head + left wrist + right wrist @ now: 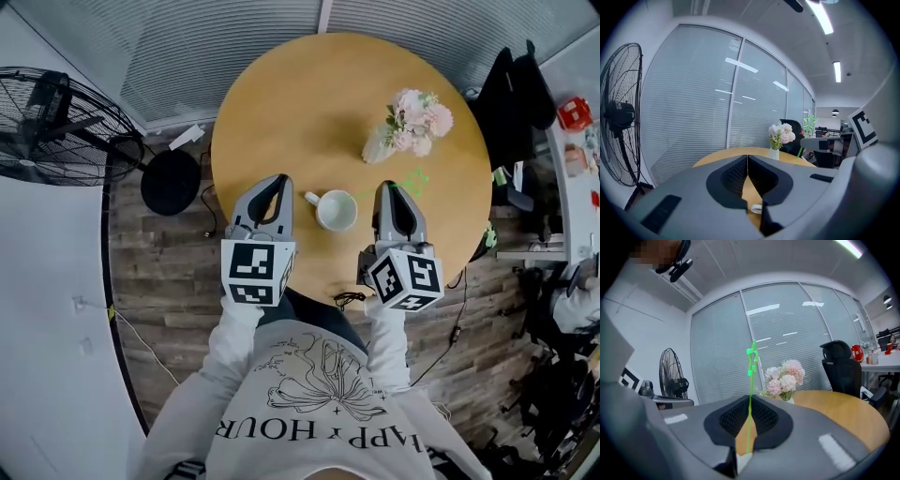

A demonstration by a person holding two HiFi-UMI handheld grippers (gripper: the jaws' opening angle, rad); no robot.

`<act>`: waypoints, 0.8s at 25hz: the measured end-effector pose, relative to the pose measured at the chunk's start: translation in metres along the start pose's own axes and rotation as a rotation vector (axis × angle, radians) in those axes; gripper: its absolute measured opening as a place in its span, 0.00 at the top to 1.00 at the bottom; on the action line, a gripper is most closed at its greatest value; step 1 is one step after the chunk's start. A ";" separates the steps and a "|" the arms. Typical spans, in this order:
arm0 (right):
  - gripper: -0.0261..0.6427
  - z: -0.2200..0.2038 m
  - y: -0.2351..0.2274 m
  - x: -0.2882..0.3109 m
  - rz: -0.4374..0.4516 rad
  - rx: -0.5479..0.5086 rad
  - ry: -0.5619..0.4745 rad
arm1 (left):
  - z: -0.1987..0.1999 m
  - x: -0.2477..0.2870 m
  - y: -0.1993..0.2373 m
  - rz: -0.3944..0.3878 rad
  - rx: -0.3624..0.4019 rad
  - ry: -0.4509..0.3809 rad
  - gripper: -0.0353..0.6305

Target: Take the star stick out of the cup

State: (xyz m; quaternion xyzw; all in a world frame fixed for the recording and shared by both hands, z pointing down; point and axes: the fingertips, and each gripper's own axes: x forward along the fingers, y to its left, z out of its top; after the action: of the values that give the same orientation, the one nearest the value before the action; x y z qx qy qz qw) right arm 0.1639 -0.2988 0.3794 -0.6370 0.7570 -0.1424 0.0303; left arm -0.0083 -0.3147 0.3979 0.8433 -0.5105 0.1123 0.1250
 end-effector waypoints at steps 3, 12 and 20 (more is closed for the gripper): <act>0.92 0.010 -0.001 -0.001 -0.004 -0.014 -0.018 | 0.010 -0.001 0.000 0.003 0.005 -0.021 0.94; 0.92 0.034 0.003 0.000 0.005 -0.033 -0.057 | 0.040 -0.004 0.002 0.018 0.020 -0.081 0.94; 0.92 0.051 0.008 0.002 0.021 -0.041 -0.089 | 0.061 -0.007 0.004 0.033 0.031 -0.123 0.94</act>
State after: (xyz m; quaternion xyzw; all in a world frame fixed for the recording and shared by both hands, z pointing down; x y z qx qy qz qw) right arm 0.1670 -0.3085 0.3288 -0.6352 0.7643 -0.0979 0.0526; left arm -0.0115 -0.3303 0.3387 0.8420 -0.5292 0.0702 0.0784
